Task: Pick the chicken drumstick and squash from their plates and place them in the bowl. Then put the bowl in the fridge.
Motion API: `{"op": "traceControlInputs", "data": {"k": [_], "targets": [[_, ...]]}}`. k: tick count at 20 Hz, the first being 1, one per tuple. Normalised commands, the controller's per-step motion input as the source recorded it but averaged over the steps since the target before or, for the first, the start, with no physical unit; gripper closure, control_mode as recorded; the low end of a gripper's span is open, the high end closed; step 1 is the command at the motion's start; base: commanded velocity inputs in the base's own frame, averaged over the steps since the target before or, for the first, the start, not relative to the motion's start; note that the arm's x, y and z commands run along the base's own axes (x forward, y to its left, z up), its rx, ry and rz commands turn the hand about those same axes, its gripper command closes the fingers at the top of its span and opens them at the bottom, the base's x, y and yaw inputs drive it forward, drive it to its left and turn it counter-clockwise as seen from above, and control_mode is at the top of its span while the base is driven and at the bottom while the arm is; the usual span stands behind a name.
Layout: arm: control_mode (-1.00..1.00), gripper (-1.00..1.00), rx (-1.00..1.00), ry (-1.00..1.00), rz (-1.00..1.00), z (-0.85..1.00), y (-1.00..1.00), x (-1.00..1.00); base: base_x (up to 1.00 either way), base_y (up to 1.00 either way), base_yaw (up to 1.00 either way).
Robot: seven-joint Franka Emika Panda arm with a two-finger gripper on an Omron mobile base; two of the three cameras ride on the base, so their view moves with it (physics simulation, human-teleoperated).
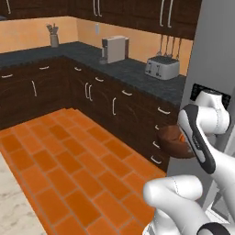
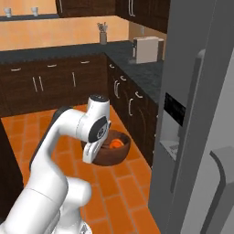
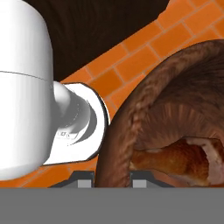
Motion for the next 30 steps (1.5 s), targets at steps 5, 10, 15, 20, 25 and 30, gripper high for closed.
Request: {"op": "traceControlInputs", "data": {"k": [5,10,15,20,25,30], "targets": [[1.0,1.0,0.0,0.0,0.0,0.0,0.0,0.0,1.0,0.85,-0.08],[1.0,1.0,0.0,0.0,0.0,0.0,0.0,0.0,1.0,0.1,0.22],[1.0,1.0,0.0,0.0,0.0,0.0,0.0,0.0,0.99,-0.33,0.31],[1.0,1.0,0.0,0.0,0.0,0.0,0.0,0.0,0.4,0.16,-0.56],[1.0,1.0,0.0,0.0,0.0,0.0,0.0,0.0,0.0,0.42,-0.87],[1.0,1.0,0.0,0.0,0.0,0.0,0.0,0.0,0.0,0.42,-0.88]]}}
